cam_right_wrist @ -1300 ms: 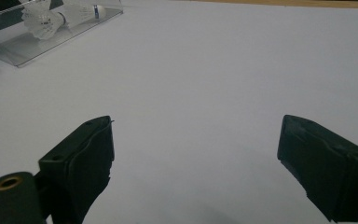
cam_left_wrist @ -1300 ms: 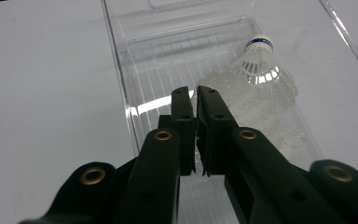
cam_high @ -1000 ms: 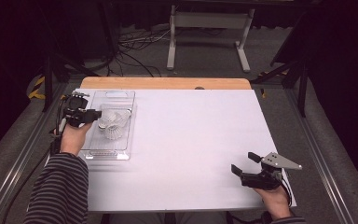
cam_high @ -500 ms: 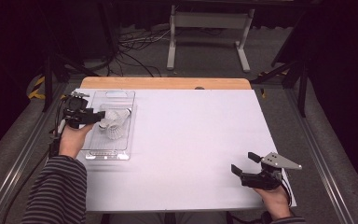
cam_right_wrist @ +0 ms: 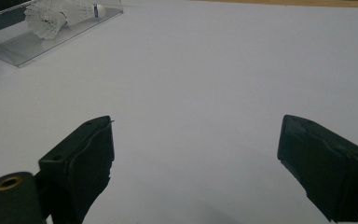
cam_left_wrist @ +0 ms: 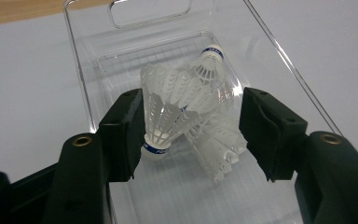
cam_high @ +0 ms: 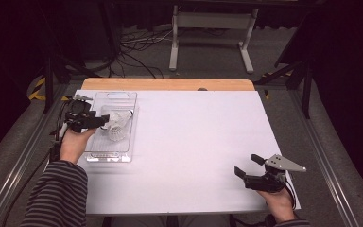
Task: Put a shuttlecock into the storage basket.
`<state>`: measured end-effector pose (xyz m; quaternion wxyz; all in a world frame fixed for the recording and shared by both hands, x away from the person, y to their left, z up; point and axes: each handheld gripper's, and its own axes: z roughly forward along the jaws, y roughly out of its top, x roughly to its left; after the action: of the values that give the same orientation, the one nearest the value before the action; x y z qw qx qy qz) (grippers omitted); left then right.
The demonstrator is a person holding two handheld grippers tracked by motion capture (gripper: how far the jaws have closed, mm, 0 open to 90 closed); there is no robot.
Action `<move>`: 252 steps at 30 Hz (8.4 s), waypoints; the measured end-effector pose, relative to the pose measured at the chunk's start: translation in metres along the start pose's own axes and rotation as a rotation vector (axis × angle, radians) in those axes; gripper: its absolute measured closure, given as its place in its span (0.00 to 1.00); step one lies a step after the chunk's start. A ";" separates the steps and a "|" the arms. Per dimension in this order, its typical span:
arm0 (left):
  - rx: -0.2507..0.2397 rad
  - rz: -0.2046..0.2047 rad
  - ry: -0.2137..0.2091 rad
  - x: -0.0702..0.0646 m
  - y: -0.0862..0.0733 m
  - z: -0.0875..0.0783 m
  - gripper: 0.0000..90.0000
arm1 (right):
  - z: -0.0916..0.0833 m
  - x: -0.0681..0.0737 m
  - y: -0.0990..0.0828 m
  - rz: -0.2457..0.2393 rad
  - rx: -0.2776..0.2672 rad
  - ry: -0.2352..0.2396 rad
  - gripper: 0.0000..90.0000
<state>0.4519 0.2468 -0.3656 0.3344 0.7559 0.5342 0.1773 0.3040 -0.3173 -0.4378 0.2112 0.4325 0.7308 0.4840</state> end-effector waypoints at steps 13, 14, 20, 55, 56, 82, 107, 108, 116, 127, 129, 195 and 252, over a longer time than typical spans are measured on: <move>-0.003 0.001 -0.014 -0.002 -0.005 -0.003 0.45 | 0.000 0.000 0.000 -0.002 0.003 -0.002 0.13; -0.002 0.005 -0.013 -0.003 -0.005 -0.003 0.45 | 0.000 0.000 0.000 -0.002 0.003 -0.003 0.13; -0.008 0.008 -0.017 -0.004 -0.008 -0.004 0.45 | 0.000 0.000 0.000 -0.003 0.004 -0.001 0.13; -0.022 0.032 -0.052 -0.012 -0.019 -0.012 0.42 | 0.000 0.001 0.000 -0.005 0.006 0.001 0.13; -0.014 0.032 -0.057 -0.012 -0.019 -0.013 0.42 | 0.000 0.001 0.000 -0.005 0.006 0.001 0.13; -0.052 0.056 -0.062 -0.016 -0.027 -0.026 0.38 | 0.000 0.000 0.000 -0.004 0.007 0.001 0.13; -0.057 0.047 -0.060 -0.017 -0.040 -0.029 0.36 | 0.000 0.001 0.000 -0.004 0.007 0.002 0.13; -0.060 0.047 -0.056 -0.017 -0.040 -0.029 0.36 | 0.000 0.001 0.000 -0.004 0.007 0.002 0.13; -0.065 0.042 -0.058 -0.017 -0.043 -0.032 0.35 | 0.000 0.001 0.000 -0.004 0.006 0.002 0.13; -0.078 0.044 -0.082 -0.018 -0.046 -0.035 0.32 | 0.000 0.001 0.000 -0.004 0.007 0.001 0.13; -0.079 0.050 -0.079 -0.019 -0.047 -0.035 0.32 | 0.000 0.001 0.000 -0.005 0.006 0.002 0.13; -0.118 0.040 -0.099 -0.021 -0.078 -0.049 0.24 | 0.000 0.001 0.000 -0.005 0.009 0.006 0.13; -0.183 0.018 -0.105 -0.024 -0.111 -0.058 0.23 | 0.001 0.001 -0.001 -0.004 0.015 0.011 0.13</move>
<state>0.3304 0.2656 -0.3992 0.4277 0.7354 0.4906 0.1884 0.3039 -0.3156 -0.4388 0.2050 0.4297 0.7365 0.4805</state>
